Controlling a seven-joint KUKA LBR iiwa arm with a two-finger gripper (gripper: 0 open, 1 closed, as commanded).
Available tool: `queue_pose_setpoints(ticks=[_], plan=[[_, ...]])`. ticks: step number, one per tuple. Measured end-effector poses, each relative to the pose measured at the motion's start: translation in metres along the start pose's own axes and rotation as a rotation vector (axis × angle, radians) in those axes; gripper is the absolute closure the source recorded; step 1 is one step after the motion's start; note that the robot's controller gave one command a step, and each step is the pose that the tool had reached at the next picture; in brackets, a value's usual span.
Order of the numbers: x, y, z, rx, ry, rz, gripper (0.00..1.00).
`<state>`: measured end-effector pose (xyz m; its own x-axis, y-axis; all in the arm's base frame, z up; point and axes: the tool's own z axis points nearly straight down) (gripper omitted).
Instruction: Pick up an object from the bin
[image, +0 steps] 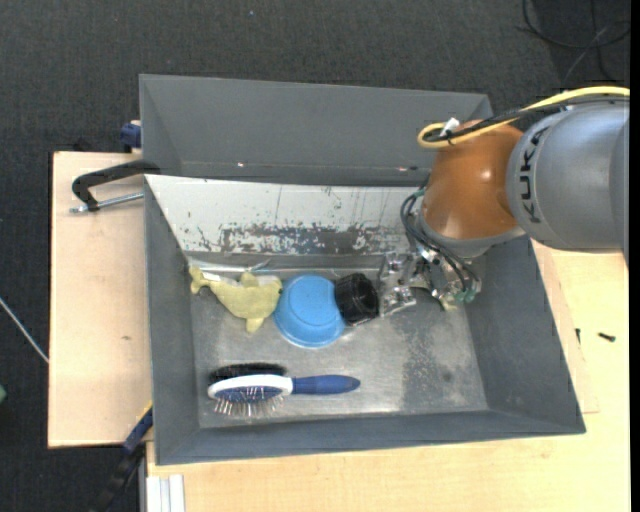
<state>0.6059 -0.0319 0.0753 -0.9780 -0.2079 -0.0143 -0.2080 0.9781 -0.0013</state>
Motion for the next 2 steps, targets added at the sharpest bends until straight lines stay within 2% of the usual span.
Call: queue_pose_setpoints(ticks=[2], plan=[[-0.005,0.000,-0.040,0.000,0.005,0.000,1.00]])
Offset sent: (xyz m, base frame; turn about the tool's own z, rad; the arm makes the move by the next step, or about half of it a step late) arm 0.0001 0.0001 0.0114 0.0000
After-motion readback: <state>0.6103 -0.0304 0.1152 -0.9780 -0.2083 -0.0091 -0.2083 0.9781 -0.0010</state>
